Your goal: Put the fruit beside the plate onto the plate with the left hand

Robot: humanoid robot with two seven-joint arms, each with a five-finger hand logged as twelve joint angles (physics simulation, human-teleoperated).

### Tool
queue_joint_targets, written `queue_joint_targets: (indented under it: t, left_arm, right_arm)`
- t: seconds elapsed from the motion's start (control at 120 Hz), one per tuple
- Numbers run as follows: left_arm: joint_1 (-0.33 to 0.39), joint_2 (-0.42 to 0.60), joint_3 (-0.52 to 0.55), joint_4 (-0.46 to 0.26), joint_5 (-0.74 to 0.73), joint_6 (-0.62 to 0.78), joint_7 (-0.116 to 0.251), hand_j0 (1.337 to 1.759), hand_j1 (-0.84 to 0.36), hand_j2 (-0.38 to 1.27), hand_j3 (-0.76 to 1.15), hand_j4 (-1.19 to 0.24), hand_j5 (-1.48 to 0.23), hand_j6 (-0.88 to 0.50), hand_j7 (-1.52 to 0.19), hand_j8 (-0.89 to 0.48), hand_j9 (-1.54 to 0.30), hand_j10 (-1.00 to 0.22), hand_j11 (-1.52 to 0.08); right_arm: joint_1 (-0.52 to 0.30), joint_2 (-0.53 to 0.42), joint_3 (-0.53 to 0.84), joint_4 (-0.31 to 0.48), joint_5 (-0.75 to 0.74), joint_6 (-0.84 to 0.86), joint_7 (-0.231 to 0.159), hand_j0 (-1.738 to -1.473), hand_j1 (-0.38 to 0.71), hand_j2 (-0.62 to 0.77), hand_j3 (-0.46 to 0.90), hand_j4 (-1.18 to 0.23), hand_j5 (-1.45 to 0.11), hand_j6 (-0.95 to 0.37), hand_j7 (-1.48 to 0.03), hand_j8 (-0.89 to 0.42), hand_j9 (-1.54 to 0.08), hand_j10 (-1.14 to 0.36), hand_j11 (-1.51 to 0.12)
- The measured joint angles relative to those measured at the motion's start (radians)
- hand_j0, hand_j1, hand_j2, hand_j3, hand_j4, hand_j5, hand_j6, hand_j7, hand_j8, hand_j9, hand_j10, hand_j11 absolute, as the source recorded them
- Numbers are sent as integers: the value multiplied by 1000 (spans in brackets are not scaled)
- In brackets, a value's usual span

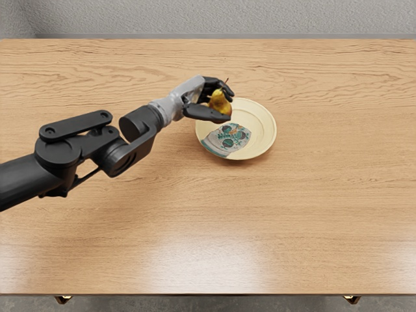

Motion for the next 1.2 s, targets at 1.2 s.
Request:
queue_joint_targets:
  t: [1.2]
  left_arm:
    - [54,-23,7,0,-69,4,-2,1658,86,42,0,-229,-297,-226,-298,-216,-297,-221,-297]
  right_arm:
    - [0,0,0,0,0,0,0,-1658,-329,-4,0,-17,-22,-17,-22,-17,-22,-17,-22]
